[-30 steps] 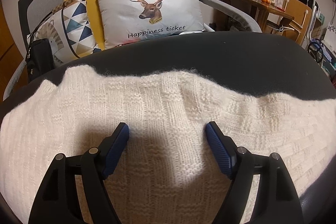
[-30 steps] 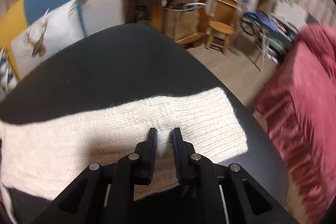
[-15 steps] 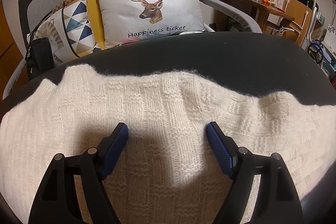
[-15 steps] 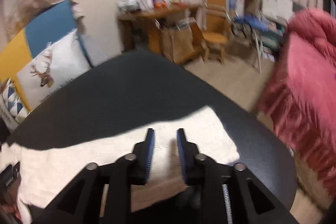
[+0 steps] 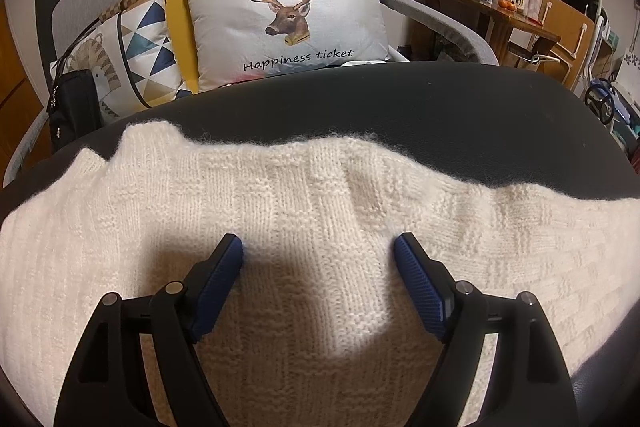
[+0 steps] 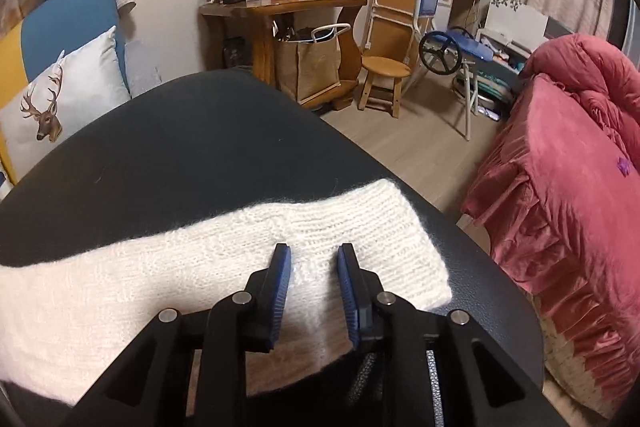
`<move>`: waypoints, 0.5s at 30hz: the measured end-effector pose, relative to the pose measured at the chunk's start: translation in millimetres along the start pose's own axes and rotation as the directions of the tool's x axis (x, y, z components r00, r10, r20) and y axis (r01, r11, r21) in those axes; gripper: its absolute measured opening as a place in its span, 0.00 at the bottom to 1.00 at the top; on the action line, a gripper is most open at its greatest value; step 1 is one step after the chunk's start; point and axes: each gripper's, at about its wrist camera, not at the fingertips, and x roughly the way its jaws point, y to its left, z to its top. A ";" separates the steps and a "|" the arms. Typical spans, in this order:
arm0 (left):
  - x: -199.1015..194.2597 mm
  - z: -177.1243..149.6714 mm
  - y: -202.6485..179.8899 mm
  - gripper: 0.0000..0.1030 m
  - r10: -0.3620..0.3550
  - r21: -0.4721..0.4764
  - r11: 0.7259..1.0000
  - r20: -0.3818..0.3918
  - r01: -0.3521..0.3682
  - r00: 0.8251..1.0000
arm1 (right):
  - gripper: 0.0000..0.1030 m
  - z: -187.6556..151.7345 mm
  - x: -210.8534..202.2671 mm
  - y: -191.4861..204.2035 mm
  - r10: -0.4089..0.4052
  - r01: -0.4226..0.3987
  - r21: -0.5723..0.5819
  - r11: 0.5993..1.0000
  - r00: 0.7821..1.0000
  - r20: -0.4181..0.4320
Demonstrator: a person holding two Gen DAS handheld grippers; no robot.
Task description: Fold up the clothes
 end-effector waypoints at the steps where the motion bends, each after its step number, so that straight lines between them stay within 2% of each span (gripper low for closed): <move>1: -0.1 -0.2 -0.1 0.79 0.001 0.000 1.000 0.000 -0.001 1.000 | 0.22 0.1 -1.0 0.6 -0.002 0.002 -0.002 1.000 1.000 0.001; 15: -3.0 1.9 -2.0 0.80 -0.001 0.004 1.000 -0.020 0.001 1.000 | 0.25 1.4 3.8 8.0 -0.050 0.050 -0.047 0.998 0.999 0.006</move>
